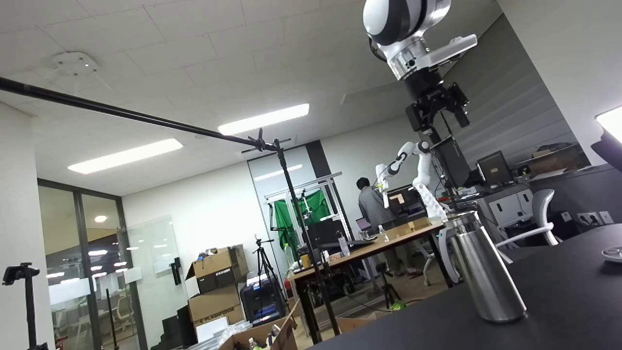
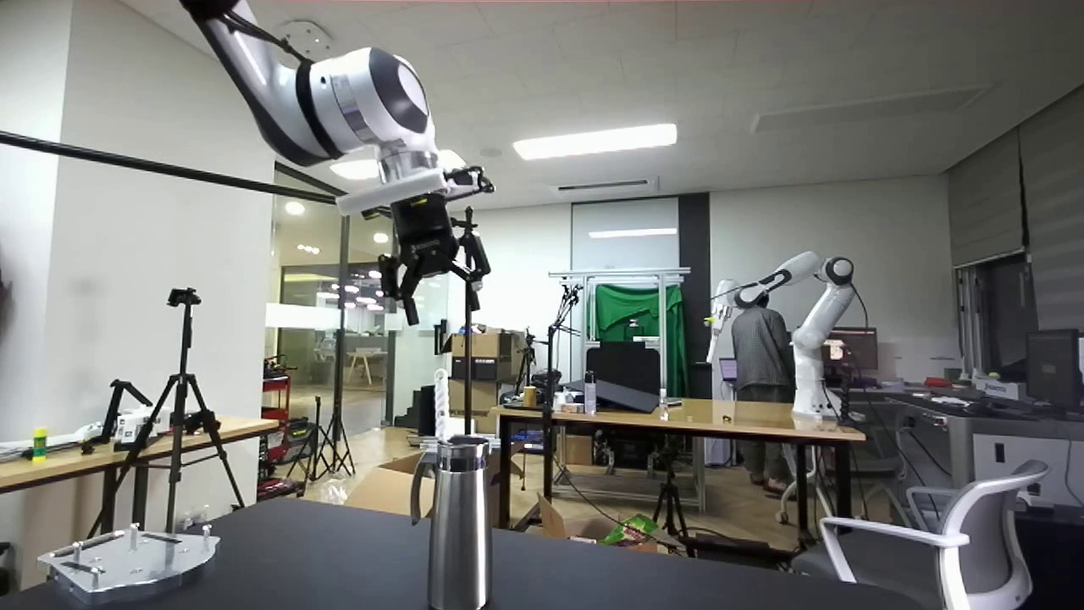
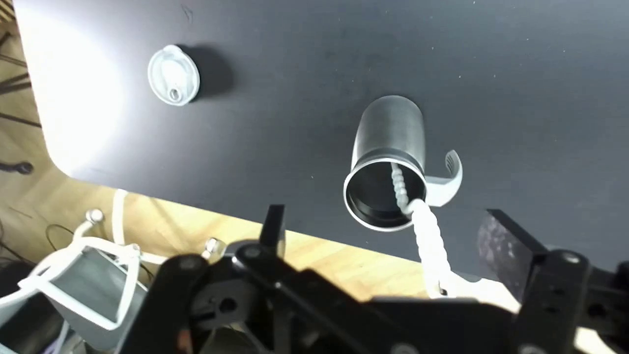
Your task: Clean the flask using the white stick inside it
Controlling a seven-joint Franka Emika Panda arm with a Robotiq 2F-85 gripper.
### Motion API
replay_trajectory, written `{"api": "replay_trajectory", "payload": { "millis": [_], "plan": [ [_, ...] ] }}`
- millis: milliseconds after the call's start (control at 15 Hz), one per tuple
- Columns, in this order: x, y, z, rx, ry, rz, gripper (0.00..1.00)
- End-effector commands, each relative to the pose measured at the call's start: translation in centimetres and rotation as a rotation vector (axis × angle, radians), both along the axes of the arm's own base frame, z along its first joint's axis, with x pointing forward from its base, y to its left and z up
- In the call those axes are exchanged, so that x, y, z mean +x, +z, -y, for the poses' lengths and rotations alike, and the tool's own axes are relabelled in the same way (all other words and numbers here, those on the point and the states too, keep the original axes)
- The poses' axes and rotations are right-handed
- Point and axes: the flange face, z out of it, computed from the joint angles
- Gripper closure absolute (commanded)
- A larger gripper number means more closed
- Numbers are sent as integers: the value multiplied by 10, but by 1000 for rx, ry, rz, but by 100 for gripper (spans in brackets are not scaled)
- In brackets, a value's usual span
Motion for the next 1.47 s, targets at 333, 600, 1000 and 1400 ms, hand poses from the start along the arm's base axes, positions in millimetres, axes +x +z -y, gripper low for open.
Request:
{"api": "replay_trajectory", "payload": {
  "millis": [333, 600, 1000, 1400],
  "plan": [
    [84, -19, -36, -21, 194, -86, 0],
    [95, -33, -53, -30, -10, -117, 0],
    [114, -50, -64, -3, -292, -123, 0],
    [122, -64, -56, 25, -562, -118, 0]
  ]
}}
